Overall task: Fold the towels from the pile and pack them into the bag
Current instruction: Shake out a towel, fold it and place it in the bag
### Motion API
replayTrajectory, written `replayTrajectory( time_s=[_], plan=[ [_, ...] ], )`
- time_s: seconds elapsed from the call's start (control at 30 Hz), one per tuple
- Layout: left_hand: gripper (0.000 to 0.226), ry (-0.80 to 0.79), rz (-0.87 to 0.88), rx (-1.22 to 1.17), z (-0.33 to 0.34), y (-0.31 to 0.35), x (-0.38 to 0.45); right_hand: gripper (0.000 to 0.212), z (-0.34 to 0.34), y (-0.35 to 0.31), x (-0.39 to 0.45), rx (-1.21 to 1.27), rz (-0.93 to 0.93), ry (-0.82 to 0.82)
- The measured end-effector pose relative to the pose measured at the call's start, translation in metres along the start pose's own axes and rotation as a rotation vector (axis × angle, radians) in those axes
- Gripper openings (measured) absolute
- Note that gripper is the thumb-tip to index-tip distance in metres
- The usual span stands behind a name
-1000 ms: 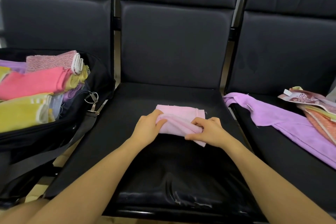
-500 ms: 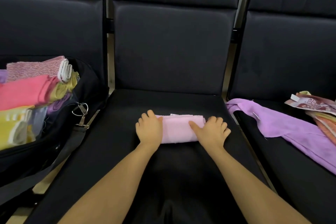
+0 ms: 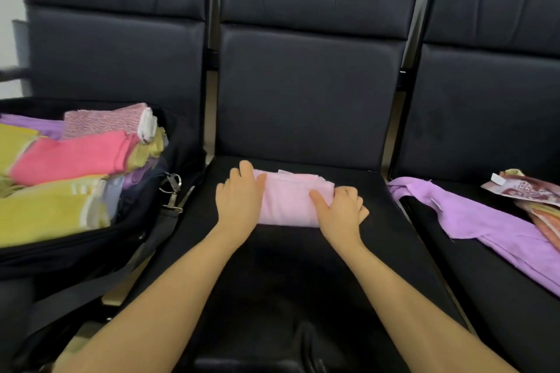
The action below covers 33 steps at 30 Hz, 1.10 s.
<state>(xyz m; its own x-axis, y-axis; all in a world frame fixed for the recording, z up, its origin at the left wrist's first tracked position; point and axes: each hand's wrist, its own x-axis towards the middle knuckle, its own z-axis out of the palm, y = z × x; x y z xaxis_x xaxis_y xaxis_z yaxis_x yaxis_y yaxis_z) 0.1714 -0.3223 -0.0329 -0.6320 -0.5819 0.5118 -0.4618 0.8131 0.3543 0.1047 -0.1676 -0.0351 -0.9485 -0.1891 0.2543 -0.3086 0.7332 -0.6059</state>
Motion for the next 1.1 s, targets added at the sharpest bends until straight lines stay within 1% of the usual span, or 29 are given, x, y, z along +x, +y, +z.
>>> replayTrajectory(
  time_s=[0.03,0.1,0.2,0.27,0.37,0.53,0.73,0.8,0.9,0.97,1.03,1.1],
  plan=[
    [0.028,0.066,0.027,0.020,-0.016,-0.009,0.006,0.047,-0.002,-0.017,-0.003,0.045,-0.024,0.004],
    [0.027,0.144,0.052,0.089,-0.051,-0.028,0.017,0.043,-0.003,-0.053,-0.009,0.112,-0.067,0.010],
    [0.033,0.127,-0.020,0.060,-0.094,-0.064,0.038,0.043,0.002,-0.111,-0.017,0.160,-0.142,0.030],
    [0.035,0.171,-0.062,0.046,-0.117,-0.093,0.052,0.044,0.010,-0.148,-0.021,0.187,-0.182,0.028],
    [0.034,0.186,-0.098,0.068,-0.141,-0.142,0.067,0.045,0.029,-0.199,-0.026,0.224,-0.231,-0.016],
    [0.032,0.228,-0.148,0.069,-0.168,-0.219,0.093,0.049,0.073,-0.271,-0.026,0.218,-0.354,-0.069],
    [0.034,0.190,-0.192,0.102,-0.157,-0.286,0.150,0.050,0.134,-0.334,0.009,0.181,-0.373,-0.081],
    [0.035,0.186,-0.208,0.066,-0.147,-0.300,0.170,0.050,0.150,-0.347,0.025,0.153,-0.392,-0.061],
    [0.032,0.182,-0.238,-0.061,-0.132,-0.315,0.196,0.051,0.173,-0.355,0.047,0.059,-0.406,-0.047],
    [0.033,0.111,-0.251,-0.084,-0.116,-0.326,0.208,0.051,0.189,-0.353,0.057,-0.059,-0.413,-0.050],
    [0.040,-0.023,-0.271,0.018,-0.097,-0.337,0.208,0.052,0.198,-0.346,0.058,-0.147,-0.400,-0.043],
    [0.047,-0.095,-0.311,0.119,-0.079,-0.349,0.206,0.057,0.205,-0.341,0.057,-0.137,-0.422,0.015]
  ],
)
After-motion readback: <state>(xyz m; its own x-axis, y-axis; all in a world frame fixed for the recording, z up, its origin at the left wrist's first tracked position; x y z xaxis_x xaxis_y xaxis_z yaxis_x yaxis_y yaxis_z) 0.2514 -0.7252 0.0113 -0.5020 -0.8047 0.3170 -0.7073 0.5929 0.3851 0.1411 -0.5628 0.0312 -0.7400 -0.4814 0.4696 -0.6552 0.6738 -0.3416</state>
